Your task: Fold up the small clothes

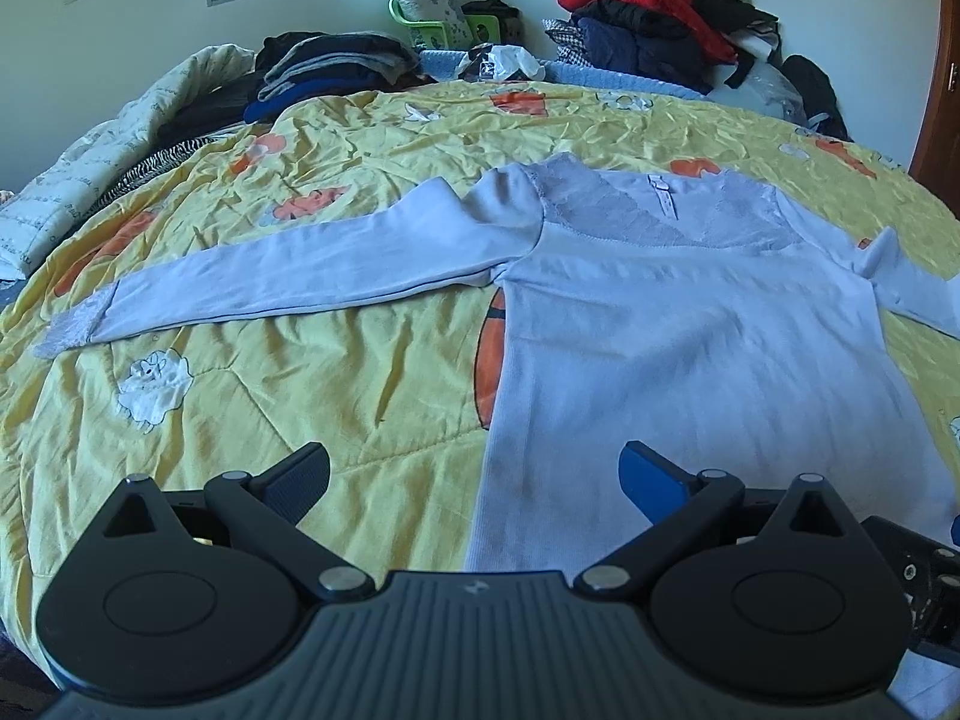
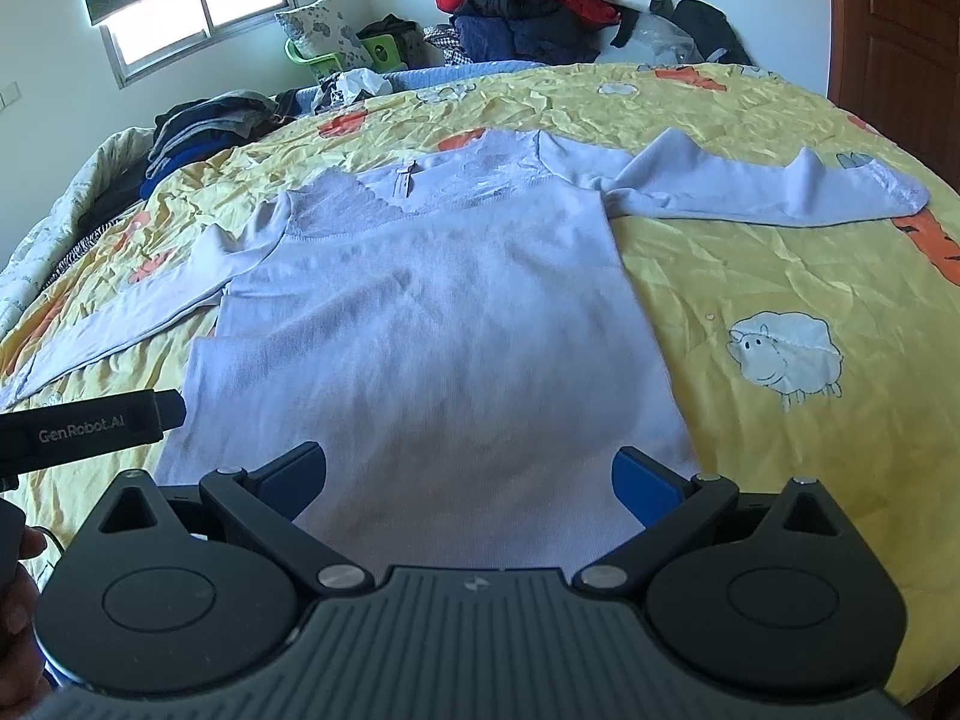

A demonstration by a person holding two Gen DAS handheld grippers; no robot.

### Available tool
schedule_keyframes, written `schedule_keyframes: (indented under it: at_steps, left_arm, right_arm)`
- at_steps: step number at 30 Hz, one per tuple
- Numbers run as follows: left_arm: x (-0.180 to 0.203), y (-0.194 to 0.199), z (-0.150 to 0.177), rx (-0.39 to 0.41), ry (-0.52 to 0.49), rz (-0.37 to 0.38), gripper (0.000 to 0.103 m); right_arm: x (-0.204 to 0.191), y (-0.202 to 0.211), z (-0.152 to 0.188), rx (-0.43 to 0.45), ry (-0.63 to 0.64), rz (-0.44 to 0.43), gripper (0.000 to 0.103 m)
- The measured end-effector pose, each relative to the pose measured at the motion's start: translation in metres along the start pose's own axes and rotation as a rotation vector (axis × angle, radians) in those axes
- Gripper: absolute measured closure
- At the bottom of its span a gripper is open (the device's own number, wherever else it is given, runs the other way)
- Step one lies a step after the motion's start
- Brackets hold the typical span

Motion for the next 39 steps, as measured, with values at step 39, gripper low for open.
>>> schedule_keyframes:
  at_steps: [39]
  left_arm:
    - [-0.0069, -0.0005, 0.007, 0.0, 0.008, 0.023, 0.0]
  right_arm:
    - [-0.0055, -0.0015, -0.0007, 0.004, 0.025, -0.002, 0.0]
Point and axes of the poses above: each gripper's, at about its wrist camera, not at the fingertips, and y roughly against the way its jaws point, x to its right, z to its underside, the point moved 1 cm from there along -y, roughly the way its jaws point, and after that the axes turned 2 degrees about x, right-handed, at the moved point
